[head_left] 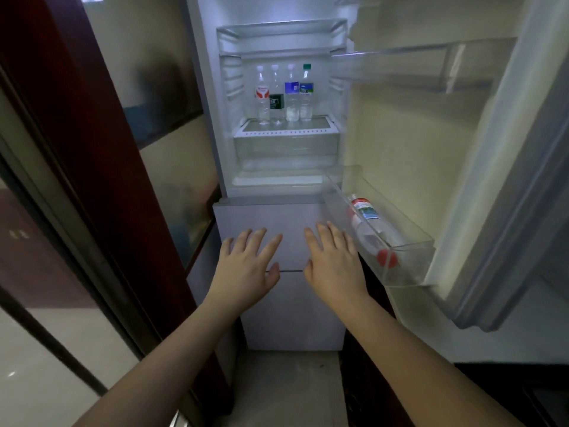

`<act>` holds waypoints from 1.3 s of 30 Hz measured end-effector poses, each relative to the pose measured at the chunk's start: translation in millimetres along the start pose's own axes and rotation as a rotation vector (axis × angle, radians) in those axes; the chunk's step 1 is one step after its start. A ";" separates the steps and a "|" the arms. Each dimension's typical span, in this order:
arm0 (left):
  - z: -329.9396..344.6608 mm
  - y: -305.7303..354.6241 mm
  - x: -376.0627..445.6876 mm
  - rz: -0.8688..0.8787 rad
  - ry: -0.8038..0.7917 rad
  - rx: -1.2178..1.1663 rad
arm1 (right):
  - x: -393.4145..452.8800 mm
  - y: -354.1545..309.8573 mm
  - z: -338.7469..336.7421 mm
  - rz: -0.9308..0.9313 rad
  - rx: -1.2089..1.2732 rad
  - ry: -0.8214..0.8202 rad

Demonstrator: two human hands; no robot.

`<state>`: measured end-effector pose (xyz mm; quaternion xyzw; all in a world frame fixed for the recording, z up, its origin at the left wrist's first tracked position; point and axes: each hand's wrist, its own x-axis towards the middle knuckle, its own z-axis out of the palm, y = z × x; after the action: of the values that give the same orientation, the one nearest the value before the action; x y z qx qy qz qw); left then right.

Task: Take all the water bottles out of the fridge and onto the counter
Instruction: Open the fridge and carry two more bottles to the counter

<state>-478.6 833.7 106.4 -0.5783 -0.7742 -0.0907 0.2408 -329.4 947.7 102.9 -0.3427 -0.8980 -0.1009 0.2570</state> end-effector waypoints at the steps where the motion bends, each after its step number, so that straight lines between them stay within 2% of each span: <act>1: -0.2 -4.2 4.9 0.002 0.002 -0.001 | 6.5 -1.1 2.2 -0.007 -0.005 0.010; 6: 8.5 -33.5 35.0 -0.006 -0.008 0.000 | 44.3 -6.6 15.6 -0.011 -0.037 0.050; 14: 26.1 -94.9 104.8 0.007 0.087 -0.039 | 139.7 -17.6 35.8 0.006 -0.087 0.016; 22: 56.4 -155.6 158.4 -0.020 -0.048 -0.030 | 217.3 -22.2 46.4 0.096 -0.053 -0.004; 25: 67.5 -167.8 179.9 -0.033 -0.042 -0.023 | 241.1 -24.6 57.0 0.115 -0.038 -0.002; 28: 76.2 -175.8 209.2 -0.026 0.016 -0.048 | 265.1 -26.7 67.1 0.122 -0.006 0.063; 31: 80.3 -180.9 243.5 -0.031 0.070 -0.038 | 294.6 -16.4 79.7 0.127 -0.003 0.057; 39: 108.9 -192.0 346.5 -0.037 0.077 0.027 | 387.2 10.0 120.1 0.167 0.066 0.100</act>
<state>-762.6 1114.1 203.9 -0.5565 -0.7761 -0.1069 0.2766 -614.9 1216.2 206.7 -0.4020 -0.8552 -0.0665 0.3202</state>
